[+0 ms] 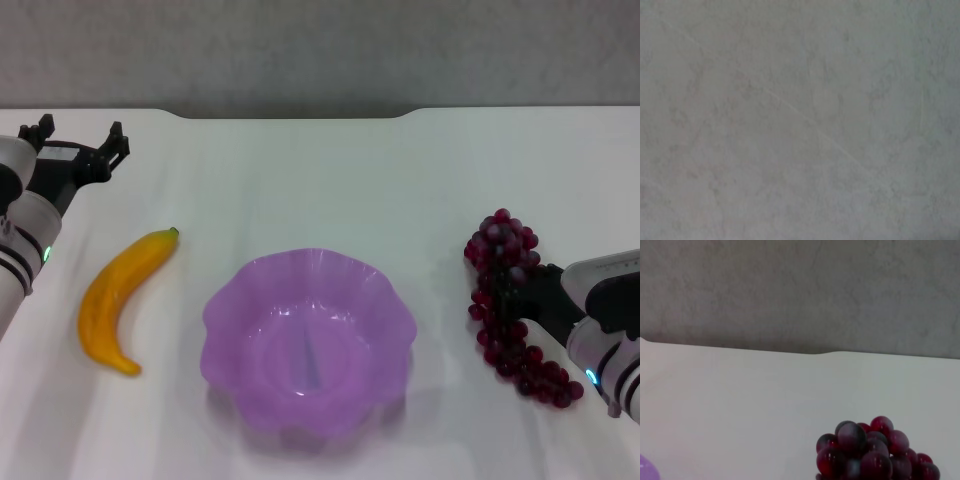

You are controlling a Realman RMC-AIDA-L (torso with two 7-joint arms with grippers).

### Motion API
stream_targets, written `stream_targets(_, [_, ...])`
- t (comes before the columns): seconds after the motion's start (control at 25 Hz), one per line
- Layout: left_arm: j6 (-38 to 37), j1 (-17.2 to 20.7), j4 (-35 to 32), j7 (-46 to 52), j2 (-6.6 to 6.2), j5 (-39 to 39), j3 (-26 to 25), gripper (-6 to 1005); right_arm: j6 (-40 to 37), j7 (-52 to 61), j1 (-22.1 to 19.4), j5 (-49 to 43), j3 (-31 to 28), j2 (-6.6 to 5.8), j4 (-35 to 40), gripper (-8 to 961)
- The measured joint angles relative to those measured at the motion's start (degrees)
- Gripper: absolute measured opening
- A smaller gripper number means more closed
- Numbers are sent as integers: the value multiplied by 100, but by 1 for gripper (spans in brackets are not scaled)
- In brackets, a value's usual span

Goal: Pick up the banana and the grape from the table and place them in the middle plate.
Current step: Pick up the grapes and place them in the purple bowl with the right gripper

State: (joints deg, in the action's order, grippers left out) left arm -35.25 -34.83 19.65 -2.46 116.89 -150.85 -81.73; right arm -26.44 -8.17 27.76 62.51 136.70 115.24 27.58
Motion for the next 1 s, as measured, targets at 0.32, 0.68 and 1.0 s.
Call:
stream_targets(0.32, [0, -4, 17, 0, 0, -10, 0, 888, -69, -38, 19, -14, 12, 12, -50, 392])
stream_targets(0.68, [1, -7, 12, 0, 0, -15, 0, 888, -36, -40, 27, 10, 5, 11, -48, 391])
stream_targets(1.0, [-18, -6, 23, 0, 4, -15, 0, 887, -157, -123, 5, -9, 13, 20, -38, 392])
